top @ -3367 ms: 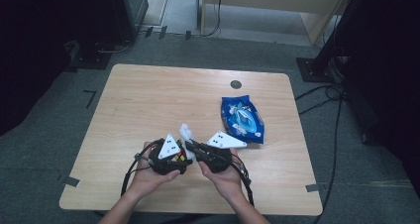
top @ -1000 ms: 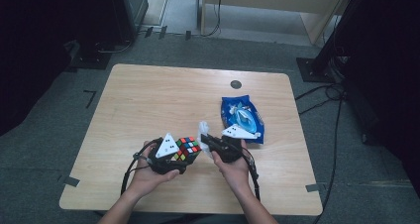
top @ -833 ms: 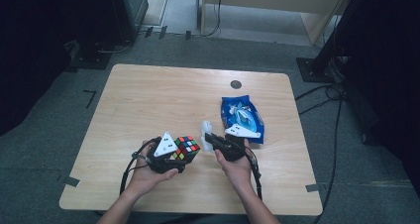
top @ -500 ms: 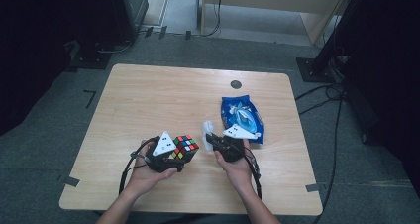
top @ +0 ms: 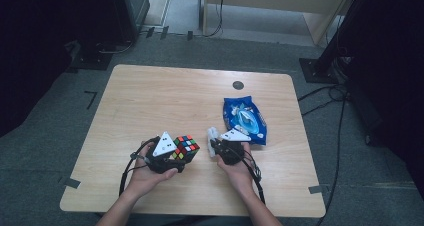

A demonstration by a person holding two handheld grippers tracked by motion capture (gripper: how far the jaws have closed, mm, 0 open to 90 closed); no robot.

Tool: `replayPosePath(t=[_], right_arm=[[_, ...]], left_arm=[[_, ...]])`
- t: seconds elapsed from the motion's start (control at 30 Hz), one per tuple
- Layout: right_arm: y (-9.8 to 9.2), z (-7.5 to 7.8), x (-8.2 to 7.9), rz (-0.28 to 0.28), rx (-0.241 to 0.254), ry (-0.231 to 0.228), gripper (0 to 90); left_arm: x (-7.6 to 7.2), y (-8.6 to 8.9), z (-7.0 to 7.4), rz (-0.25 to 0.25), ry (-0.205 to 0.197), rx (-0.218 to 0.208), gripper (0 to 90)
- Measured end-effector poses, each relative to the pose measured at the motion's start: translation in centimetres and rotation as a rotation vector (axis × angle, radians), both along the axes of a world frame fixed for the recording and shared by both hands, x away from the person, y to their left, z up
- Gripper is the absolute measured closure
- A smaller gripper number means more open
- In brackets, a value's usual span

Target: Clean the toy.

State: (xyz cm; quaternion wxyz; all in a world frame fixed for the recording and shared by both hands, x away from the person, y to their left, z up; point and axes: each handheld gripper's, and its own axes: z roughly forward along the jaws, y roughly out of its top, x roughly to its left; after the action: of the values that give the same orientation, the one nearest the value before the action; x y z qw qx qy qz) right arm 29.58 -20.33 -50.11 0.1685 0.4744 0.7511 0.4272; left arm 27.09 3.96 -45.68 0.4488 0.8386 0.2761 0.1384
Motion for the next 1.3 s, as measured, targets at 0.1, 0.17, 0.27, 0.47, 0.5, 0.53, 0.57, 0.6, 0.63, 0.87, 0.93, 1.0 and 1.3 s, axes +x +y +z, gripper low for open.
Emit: replayPosePath(t=[0.1, 0.17, 0.27, 0.47, 0.5, 0.53, 0.57, 0.6, 0.63, 0.87, 0.93, 1.0, 1.3], right_arm=[[0.0, 0.1, 0.0, 0.002, -0.001, -0.003, 82.1], [-0.1, 0.1, 0.0, -0.003, 0.005, -0.012, 73.9], [-0.1, 0.6, -0.1, -0.023, 0.026, -0.030, 56.8], [0.1, 2.1, -0.7, -0.007, 0.085, -0.066, 44.8], [0.2, 2.2, -0.8, -0.002, 0.095, -0.068, 44.5], [0.2, 2.5, -0.9, 0.003, 0.110, -0.066, 44.3], [0.3, 2.8, -1.1, 0.005, 0.132, -0.066, 43.8], [0.3, 3.0, -1.2, 0.006, 0.147, -0.062, 43.2], [0.4, 3.3, -1.3, 0.003, 0.175, -0.053, 42.8], [1.5, 5.1, -2.5, 0.065, 0.328, -0.007, 36.1], [2.0, 5.2, -2.7, 0.083, 0.352, 0.015, 33.3], [2.6, 5.2, -2.8, 0.101, 0.378, 0.042, 31.1], [3.6, 4.6, -2.5, 0.110, 0.411, 0.147, 28.7]], left_arm=[[0.0, 0.0, 0.0, 0.000, 0.001, 0.001, 33.9], [0.0, 0.0, 0.0, 0.000, 0.000, 0.000, 33.9], [0.0, 0.0, 0.0, 0.001, 0.000, 0.000, 33.9], [0.1, 0.2, 0.0, 0.008, 0.001, 0.000, 33.9], [0.1, 0.2, 0.0, 0.009, 0.002, -0.001, 33.9], [0.1, 0.2, 0.0, 0.011, 0.001, 0.001, 33.9], [0.2, 0.2, 0.0, 0.012, 0.000, 0.003, 33.9], [0.2, 0.2, -0.1, 0.016, -0.001, 0.002, 33.9], [0.2, 0.2, -0.1, 0.019, -0.005, 0.011, 33.9], [0.3, -0.1, -1.0, 0.051, -0.017, 0.032, 33.9], [0.3, -0.2, -1.1, 0.053, -0.020, 0.036, 33.9], [0.2, -0.4, -1.3, 0.054, -0.026, 0.046, 33.9], [-0.1, -0.8, -1.2, 0.046, -0.039, 0.038, 33.9]])
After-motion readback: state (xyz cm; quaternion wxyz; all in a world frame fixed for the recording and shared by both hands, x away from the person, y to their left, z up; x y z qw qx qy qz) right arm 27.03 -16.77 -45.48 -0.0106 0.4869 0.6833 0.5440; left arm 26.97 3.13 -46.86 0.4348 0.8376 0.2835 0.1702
